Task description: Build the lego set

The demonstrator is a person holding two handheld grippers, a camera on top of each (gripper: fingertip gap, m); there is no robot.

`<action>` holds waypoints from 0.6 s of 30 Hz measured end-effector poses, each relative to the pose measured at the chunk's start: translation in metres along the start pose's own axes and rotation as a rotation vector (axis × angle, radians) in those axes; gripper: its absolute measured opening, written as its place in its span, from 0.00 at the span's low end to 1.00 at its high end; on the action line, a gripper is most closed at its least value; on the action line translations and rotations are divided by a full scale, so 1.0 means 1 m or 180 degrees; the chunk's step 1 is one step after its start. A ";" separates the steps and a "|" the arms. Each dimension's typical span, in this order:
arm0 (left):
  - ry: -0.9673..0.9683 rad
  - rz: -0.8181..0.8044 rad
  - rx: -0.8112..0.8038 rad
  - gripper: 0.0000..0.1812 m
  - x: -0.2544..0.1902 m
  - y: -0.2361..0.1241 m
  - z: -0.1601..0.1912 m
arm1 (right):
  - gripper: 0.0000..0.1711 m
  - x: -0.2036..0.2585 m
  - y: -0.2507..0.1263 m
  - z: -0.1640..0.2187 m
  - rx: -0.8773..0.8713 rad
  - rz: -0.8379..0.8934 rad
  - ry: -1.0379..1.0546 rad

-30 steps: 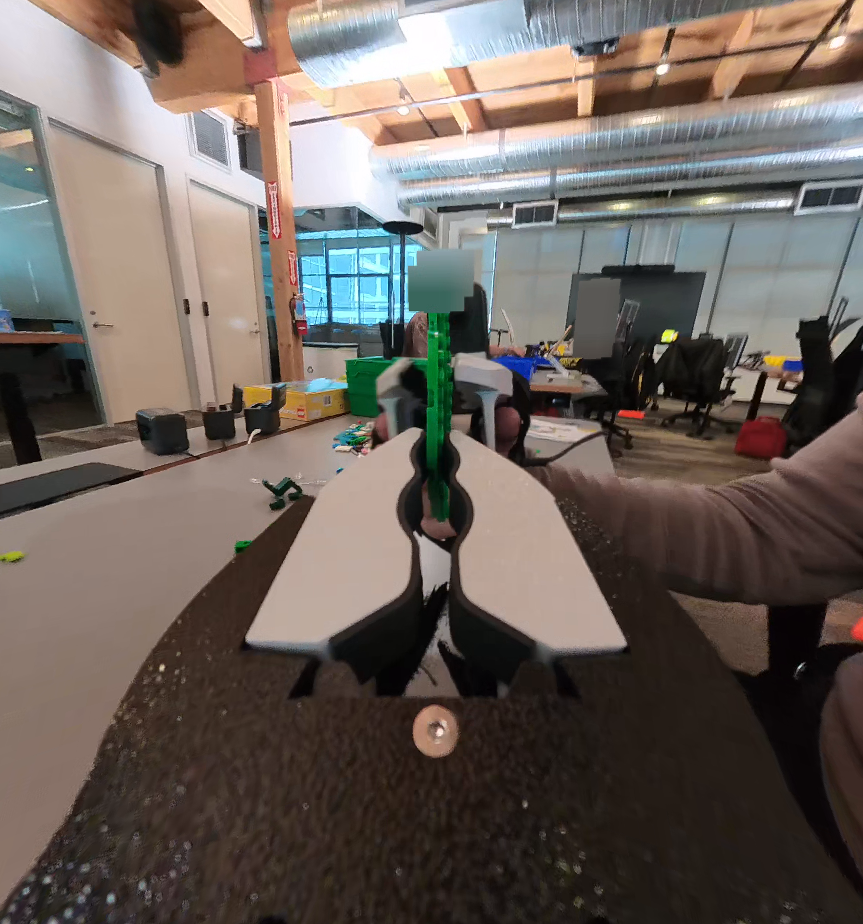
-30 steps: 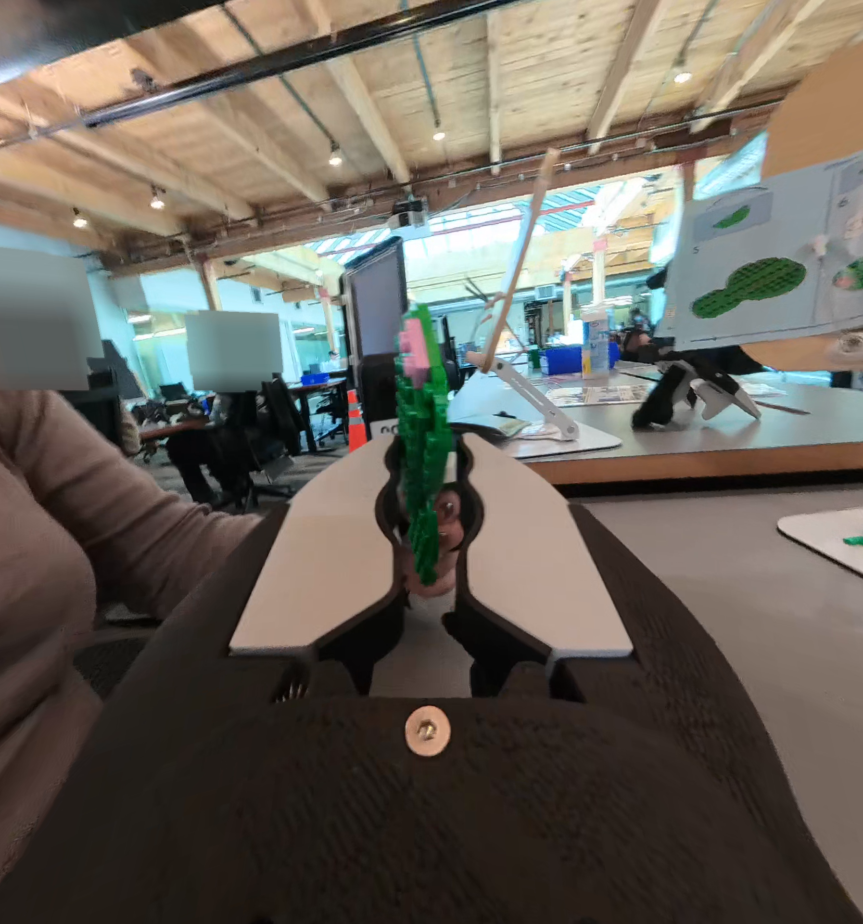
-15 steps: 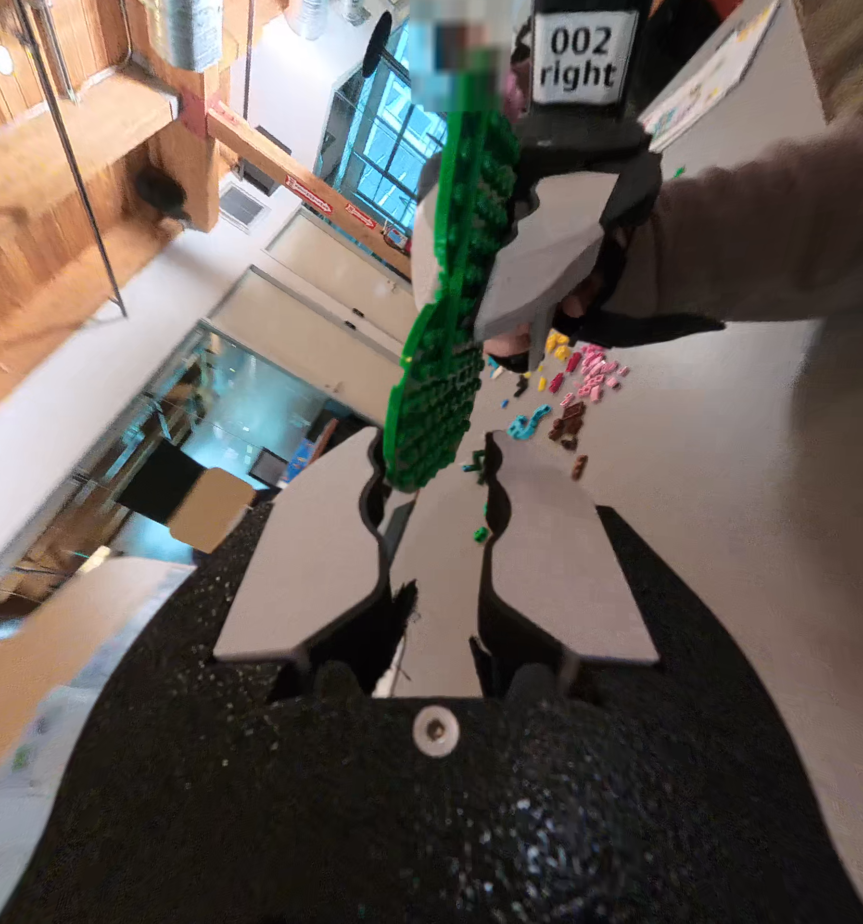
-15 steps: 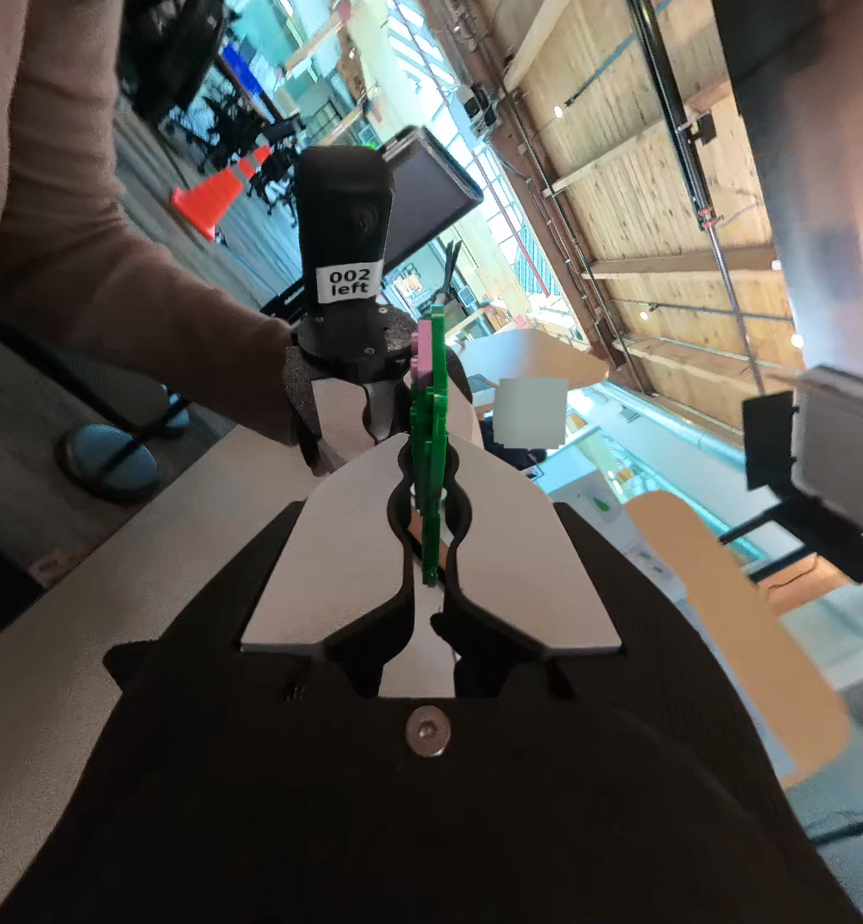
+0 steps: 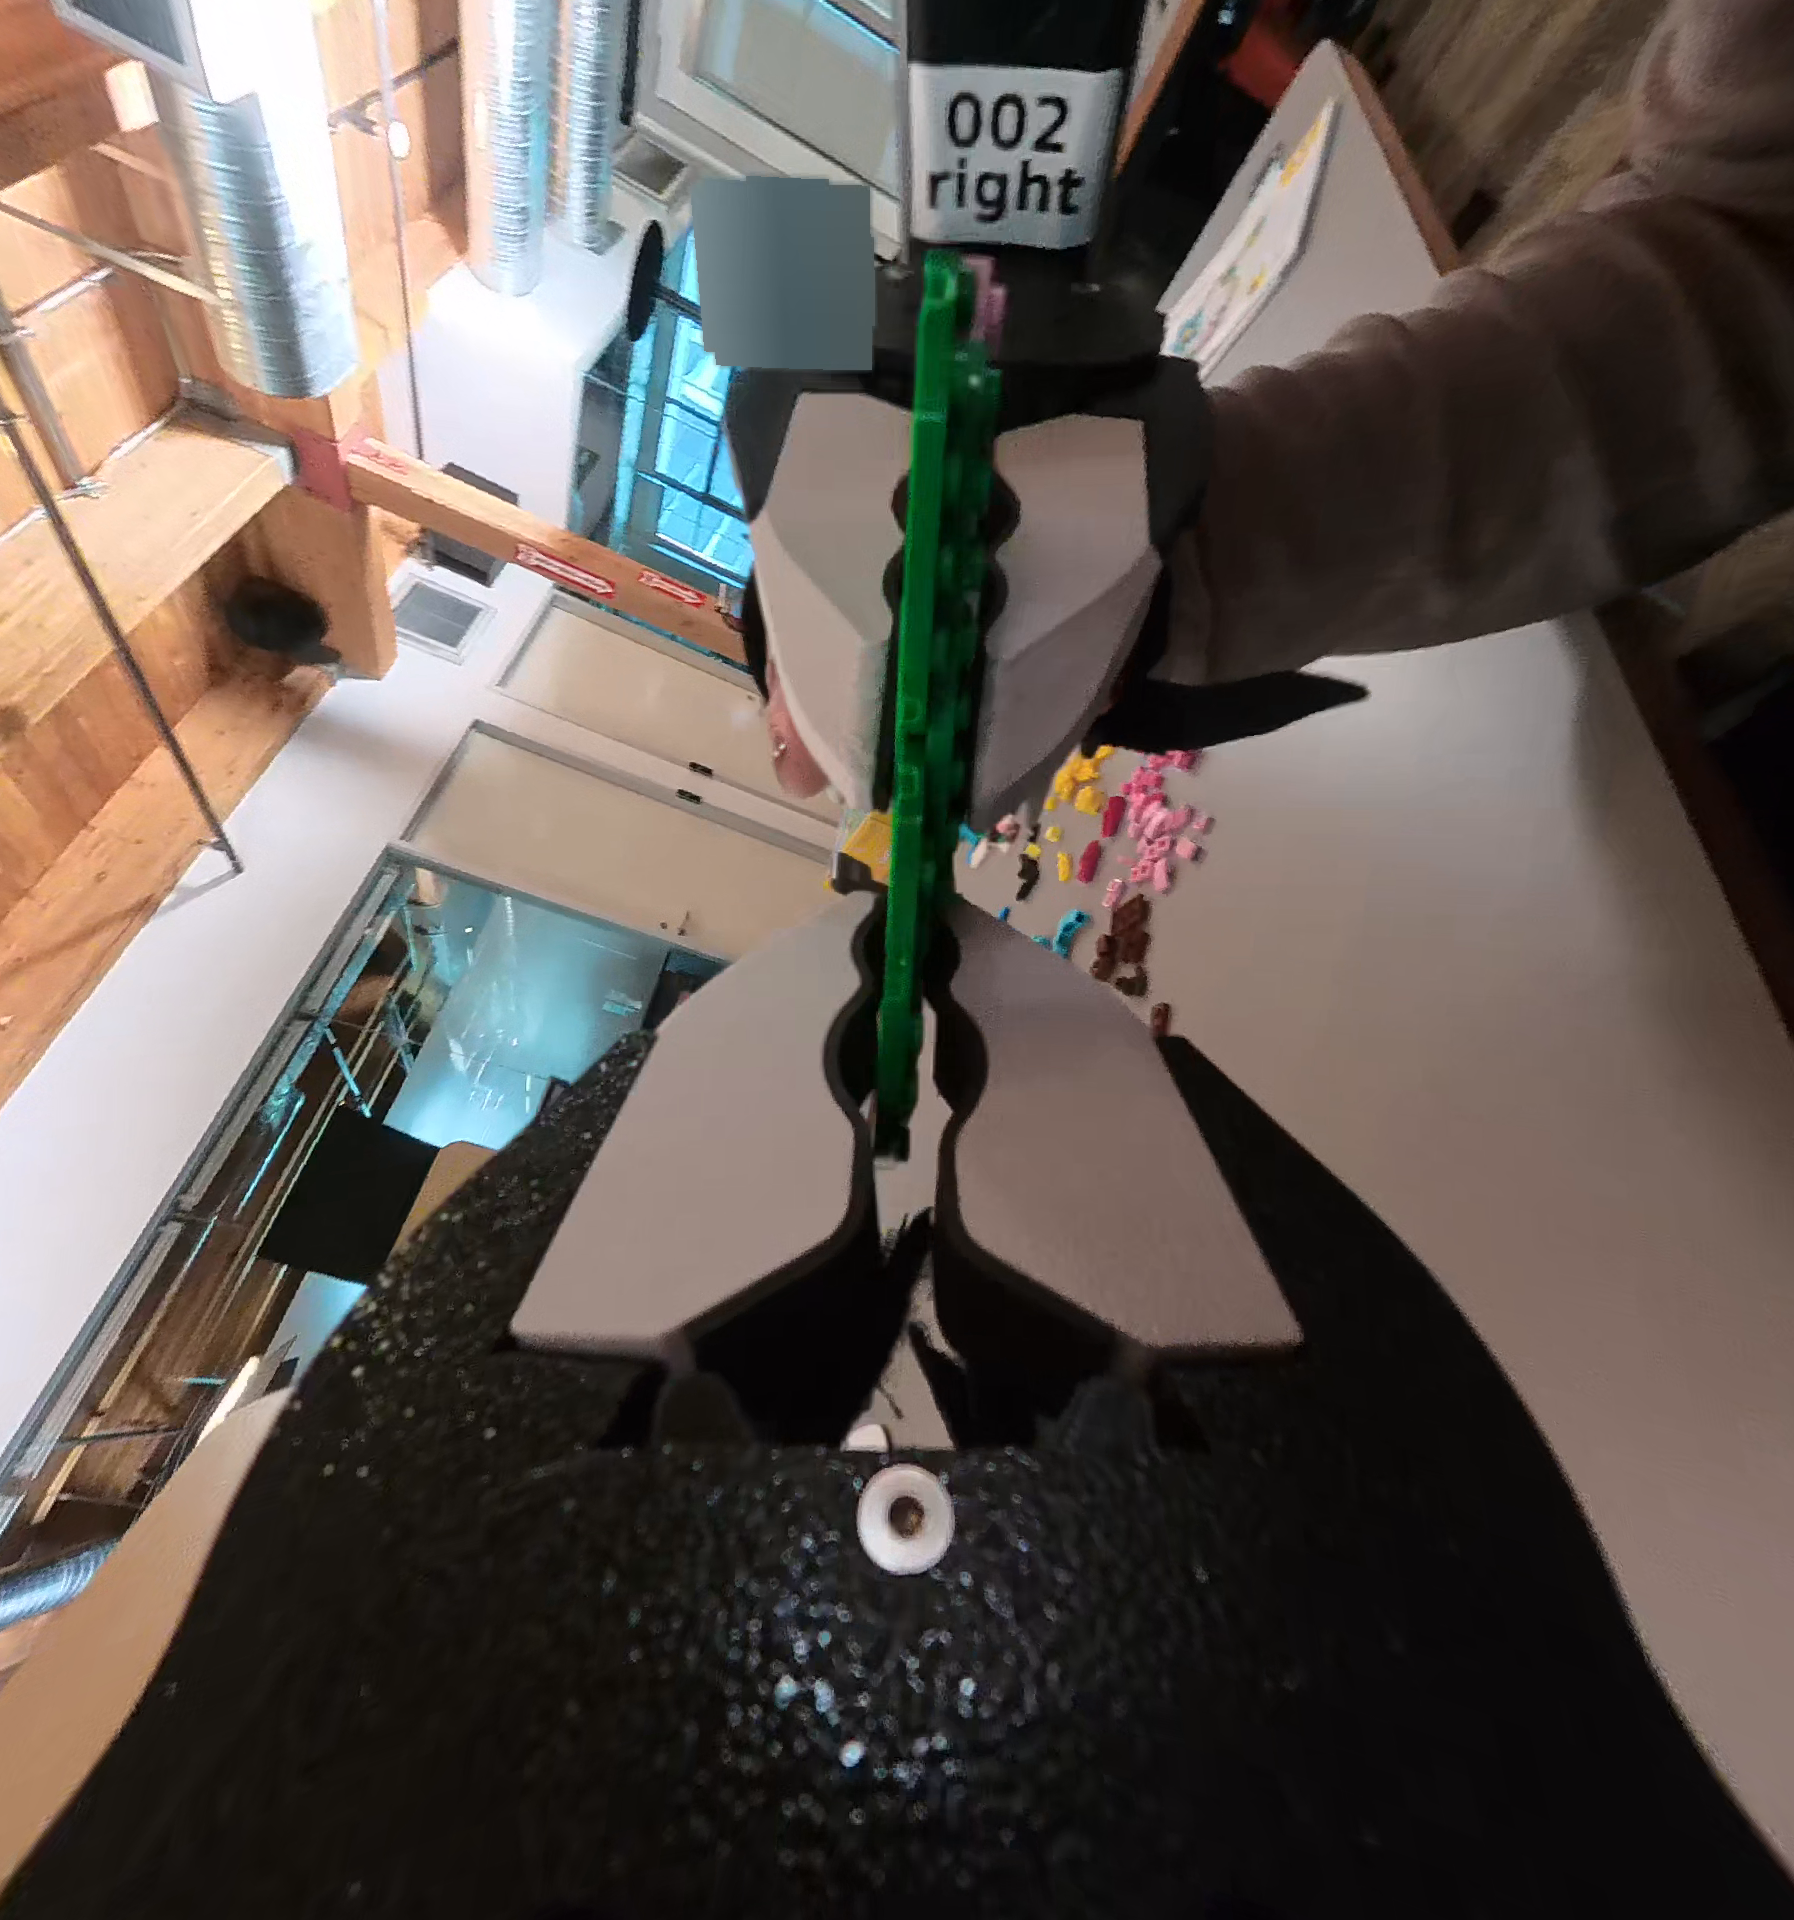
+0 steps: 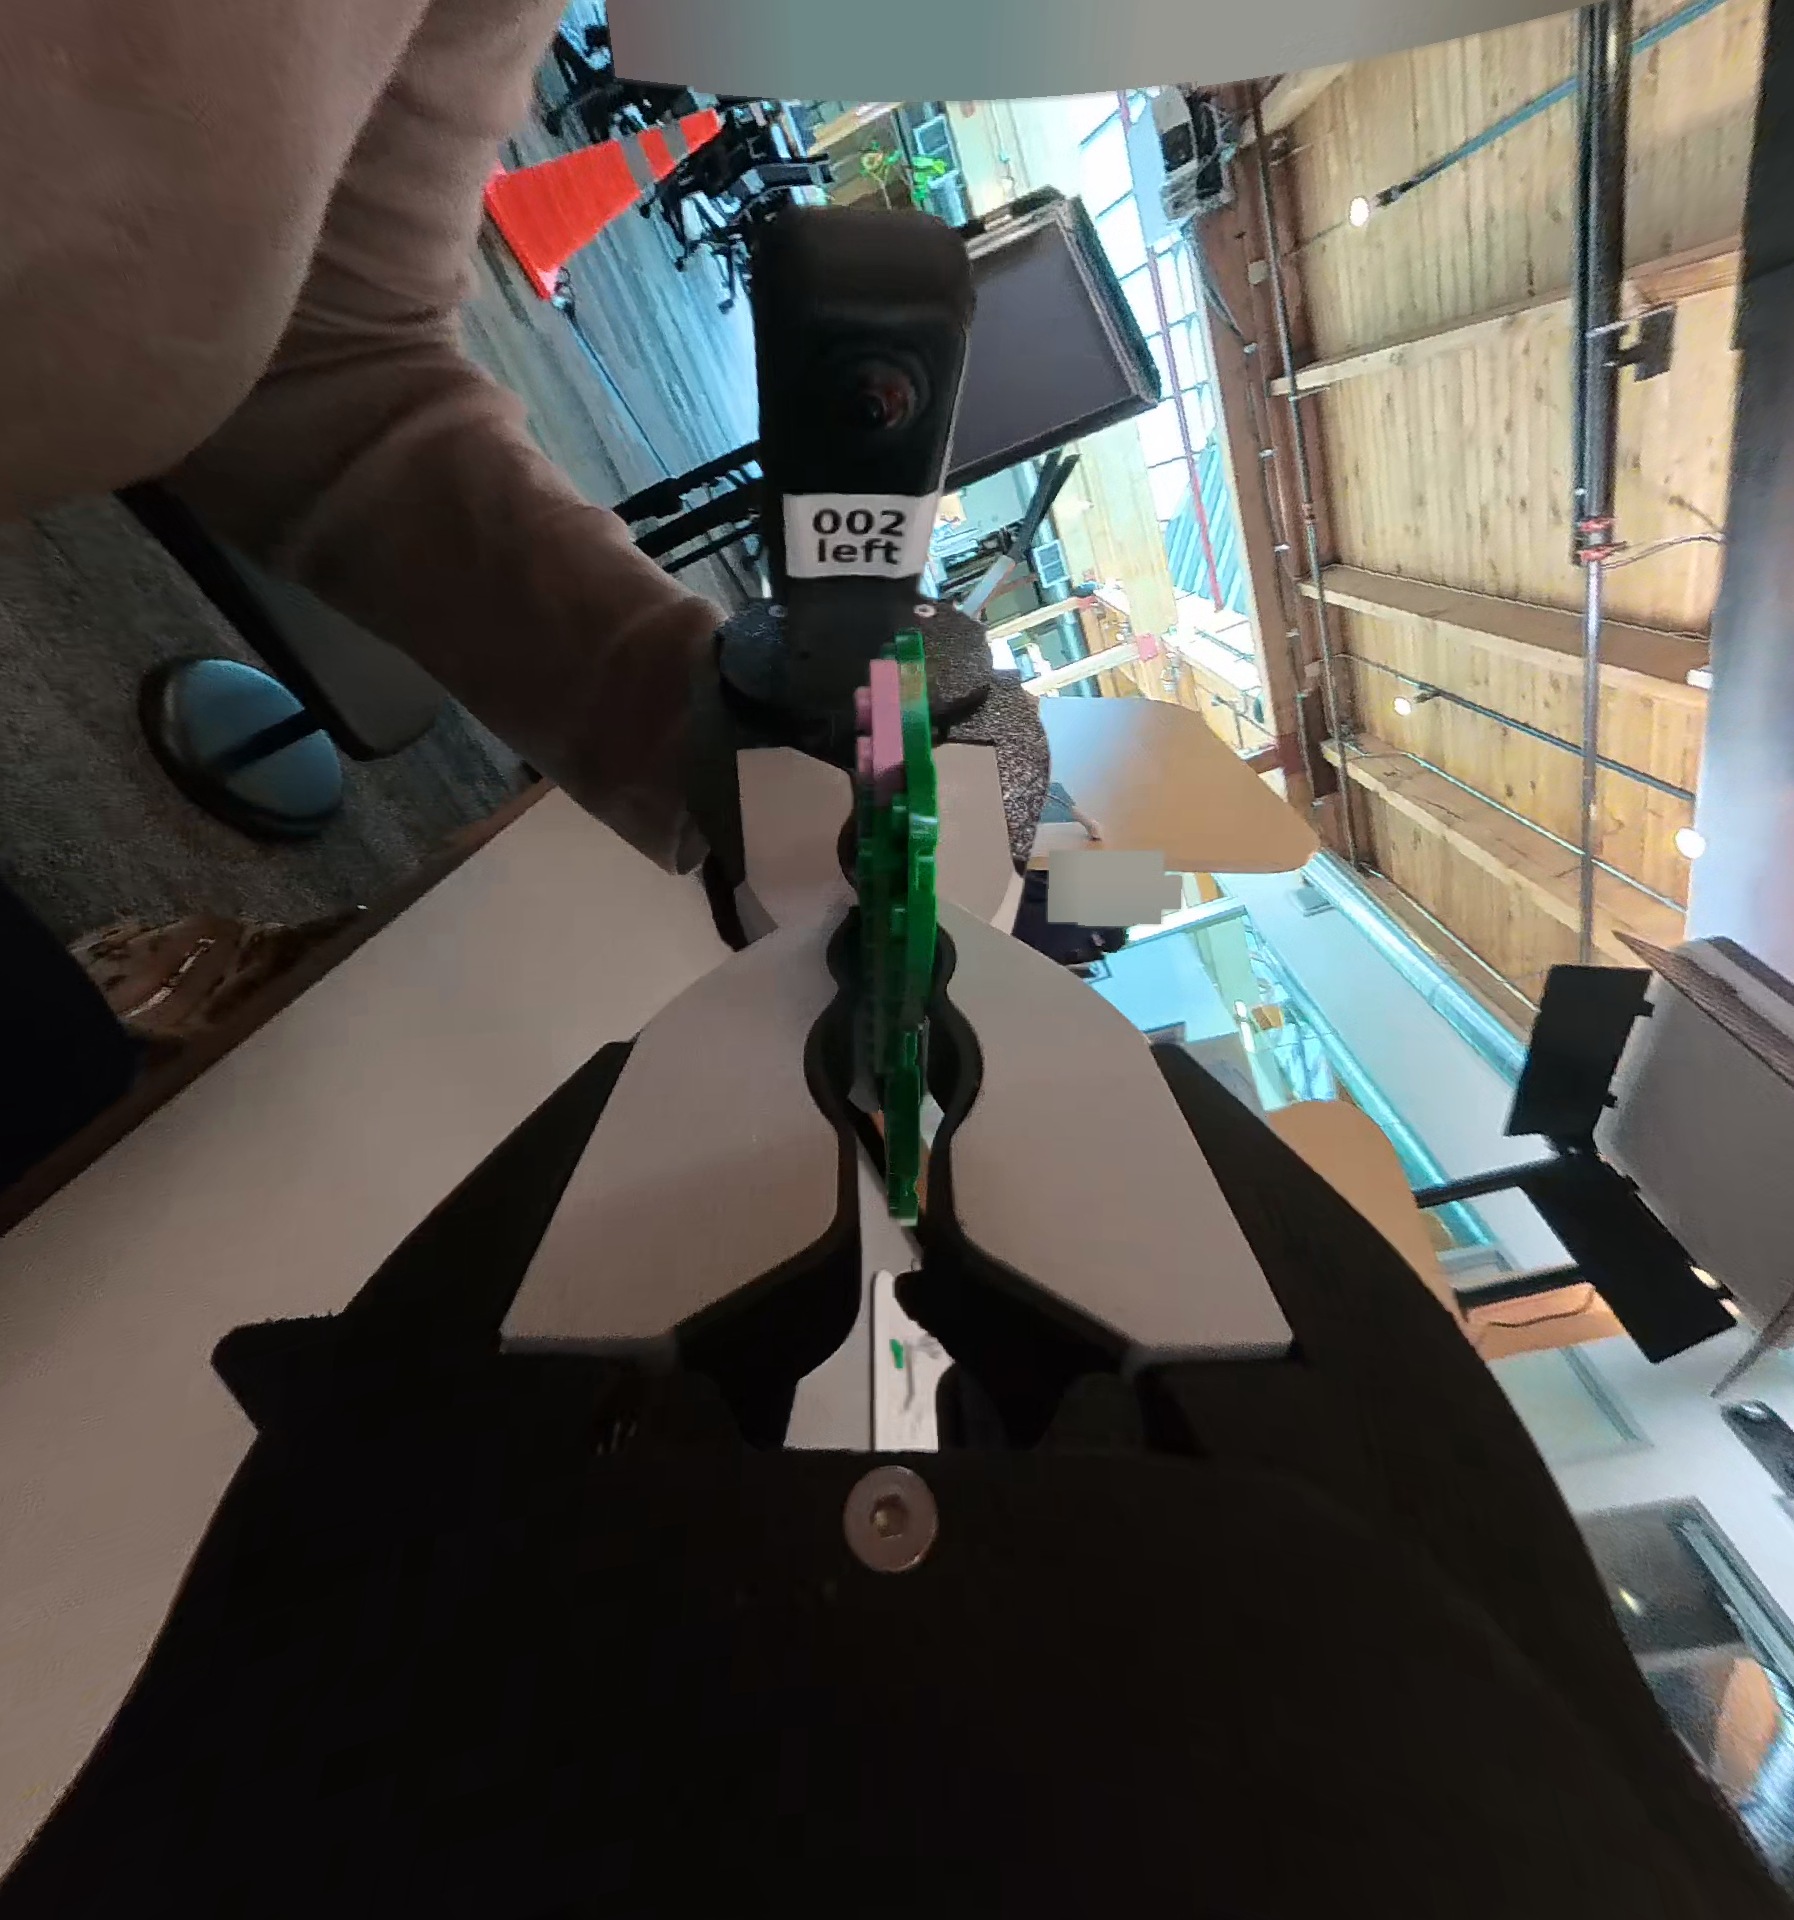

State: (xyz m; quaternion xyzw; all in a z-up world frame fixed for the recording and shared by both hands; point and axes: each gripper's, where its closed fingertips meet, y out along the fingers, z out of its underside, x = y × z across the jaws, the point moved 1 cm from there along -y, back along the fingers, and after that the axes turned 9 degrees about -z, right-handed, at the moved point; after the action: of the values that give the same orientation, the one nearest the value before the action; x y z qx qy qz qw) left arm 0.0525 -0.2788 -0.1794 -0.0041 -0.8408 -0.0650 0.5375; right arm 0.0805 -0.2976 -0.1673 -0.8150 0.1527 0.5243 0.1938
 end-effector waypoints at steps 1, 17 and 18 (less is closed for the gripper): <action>0.0038 0.0058 0.0022 0.03 -0.002 0.000 -0.001 | 0.04 0.001 0.000 -0.002 -0.0023 -0.0036 0.0005; -0.0699 0.0151 -0.0073 0.03 0.001 0.001 0.001 | 0.15 -0.004 -0.008 0.010 -0.0180 -0.0038 0.0719; -0.0793 0.0180 -0.0113 0.03 0.001 0.000 0.000 | 0.15 -0.004 -0.008 0.009 -0.0220 -0.0062 0.0763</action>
State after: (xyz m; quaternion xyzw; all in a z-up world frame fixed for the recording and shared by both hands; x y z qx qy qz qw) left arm 0.0522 -0.2787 -0.1780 -0.0455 -0.8993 -0.0637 0.4303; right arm 0.0753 -0.2862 -0.1662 -0.8795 0.1487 0.4261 0.1511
